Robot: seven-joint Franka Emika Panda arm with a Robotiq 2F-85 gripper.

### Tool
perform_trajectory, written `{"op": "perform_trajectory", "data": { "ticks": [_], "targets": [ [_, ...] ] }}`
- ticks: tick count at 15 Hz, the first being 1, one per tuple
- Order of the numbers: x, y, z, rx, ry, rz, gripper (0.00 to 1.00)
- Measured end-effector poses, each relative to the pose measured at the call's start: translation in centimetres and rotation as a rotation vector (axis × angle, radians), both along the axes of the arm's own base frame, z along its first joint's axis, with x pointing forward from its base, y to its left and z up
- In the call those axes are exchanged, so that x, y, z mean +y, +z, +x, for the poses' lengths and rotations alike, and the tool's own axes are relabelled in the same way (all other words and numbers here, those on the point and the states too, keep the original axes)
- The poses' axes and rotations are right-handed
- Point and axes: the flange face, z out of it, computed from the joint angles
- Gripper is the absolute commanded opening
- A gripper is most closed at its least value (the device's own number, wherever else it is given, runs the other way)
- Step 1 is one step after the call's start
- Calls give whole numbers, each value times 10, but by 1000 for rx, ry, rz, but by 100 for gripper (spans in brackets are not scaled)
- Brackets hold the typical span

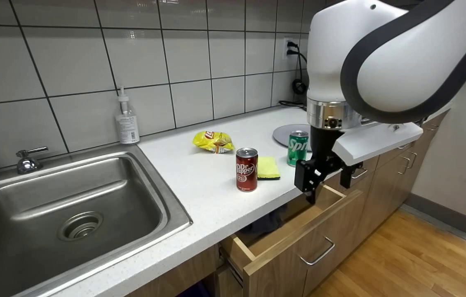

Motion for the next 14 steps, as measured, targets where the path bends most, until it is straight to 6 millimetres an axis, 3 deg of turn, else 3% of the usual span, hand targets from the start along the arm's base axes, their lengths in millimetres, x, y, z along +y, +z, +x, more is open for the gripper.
{"op": "perform_trajectory", "data": {
  "ticks": [6,14],
  "targets": [
    [-2,-32,11,-43,46,29,100],
    [-4,-77,42,-80,150,64,100]
  ]
}}
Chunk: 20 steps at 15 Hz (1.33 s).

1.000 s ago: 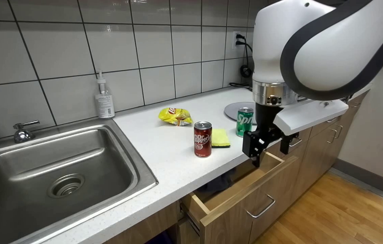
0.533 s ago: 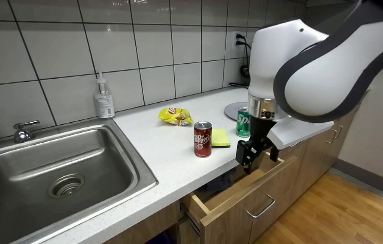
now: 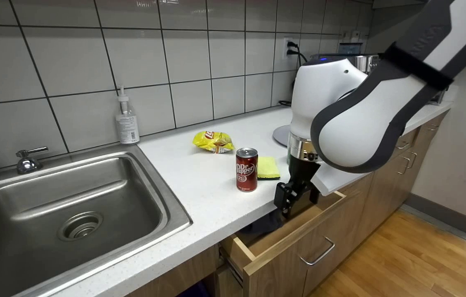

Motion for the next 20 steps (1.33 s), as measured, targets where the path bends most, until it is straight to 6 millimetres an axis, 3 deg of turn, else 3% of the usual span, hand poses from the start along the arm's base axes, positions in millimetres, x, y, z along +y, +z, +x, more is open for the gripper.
{"op": "perform_trajectory", "data": {
  "ticks": [9,20],
  "targets": [
    [3,-22,18,8,62,36,100],
    [8,-47,13,37,67,38,100]
  ]
}}
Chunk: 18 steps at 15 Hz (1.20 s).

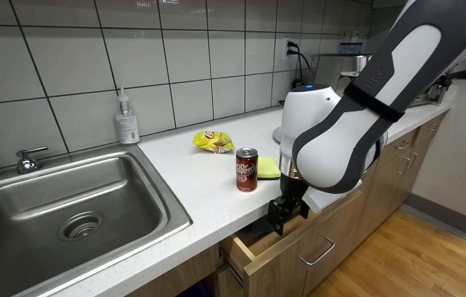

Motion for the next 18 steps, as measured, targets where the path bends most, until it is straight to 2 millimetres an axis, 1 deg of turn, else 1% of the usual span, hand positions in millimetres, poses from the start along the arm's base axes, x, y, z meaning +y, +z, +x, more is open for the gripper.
{"op": "perform_trajectory", "data": {
  "ticks": [5,13,18],
  "targets": [
    [4,-7,-3,21,8,-2,100],
    [7,-9,-5,67,13,-10,100],
    [8,-12,-11,81,14,-10,100]
  ]
}}
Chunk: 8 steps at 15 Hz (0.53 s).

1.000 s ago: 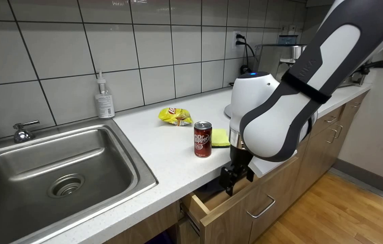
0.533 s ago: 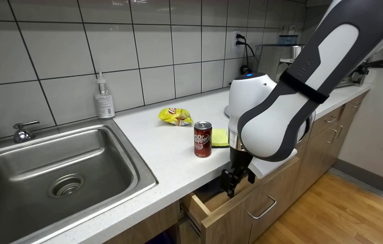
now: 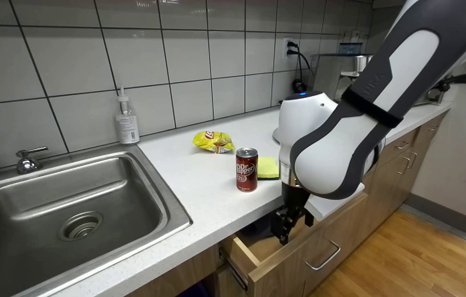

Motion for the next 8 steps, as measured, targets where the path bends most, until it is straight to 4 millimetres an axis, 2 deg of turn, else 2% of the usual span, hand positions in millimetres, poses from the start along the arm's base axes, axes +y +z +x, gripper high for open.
{"op": "perform_trajectory", "data": {
  "ticks": [8],
  "targets": [
    [-2,0,-27,19,-41,18,100]
  ]
}}
